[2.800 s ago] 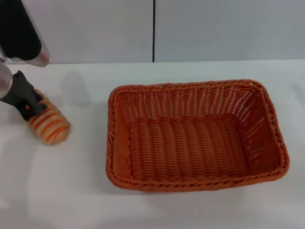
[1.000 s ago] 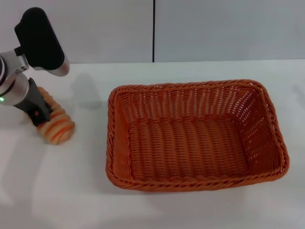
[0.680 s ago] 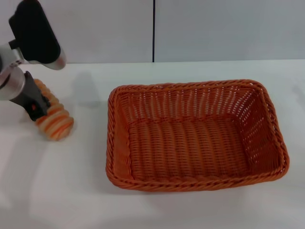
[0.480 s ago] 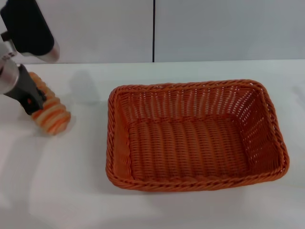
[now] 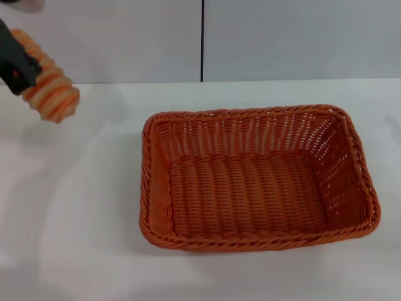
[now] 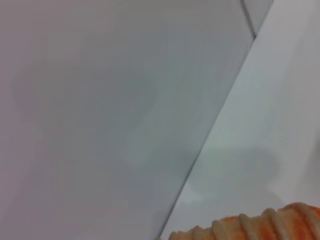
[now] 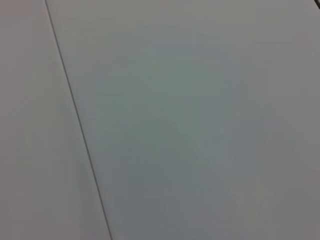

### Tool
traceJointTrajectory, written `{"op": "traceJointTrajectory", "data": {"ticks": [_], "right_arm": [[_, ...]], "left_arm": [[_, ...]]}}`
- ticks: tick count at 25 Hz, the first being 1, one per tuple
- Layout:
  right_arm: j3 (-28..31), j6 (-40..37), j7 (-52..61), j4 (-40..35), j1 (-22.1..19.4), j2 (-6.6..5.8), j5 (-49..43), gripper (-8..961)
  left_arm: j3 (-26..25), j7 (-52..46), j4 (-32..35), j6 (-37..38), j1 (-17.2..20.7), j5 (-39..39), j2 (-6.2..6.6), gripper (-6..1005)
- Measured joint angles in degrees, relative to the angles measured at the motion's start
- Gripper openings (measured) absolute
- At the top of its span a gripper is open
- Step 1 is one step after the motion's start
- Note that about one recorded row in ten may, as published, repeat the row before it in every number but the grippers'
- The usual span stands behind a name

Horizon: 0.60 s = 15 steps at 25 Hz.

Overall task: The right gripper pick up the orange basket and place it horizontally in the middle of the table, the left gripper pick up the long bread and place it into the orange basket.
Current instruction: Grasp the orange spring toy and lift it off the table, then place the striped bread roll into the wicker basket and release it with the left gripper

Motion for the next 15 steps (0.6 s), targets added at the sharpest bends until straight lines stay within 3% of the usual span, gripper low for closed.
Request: {"op": "traceJointTrajectory", "data": {"ticks": [7,15], "right_arm": [[0.0,0.4,0.3,-0.1,0.2,0.09,0.0,545],[0.0,0.7,0.3,0.0,0.3,0.12,0.0,545]], "left_arm": [[4.8,-5.5,10.3,8.6,-1.9,-4.0,-0.62,20],[11.3,-12.8,14.3,11.4,-2.0,-14.3,-0.89,24]]}}
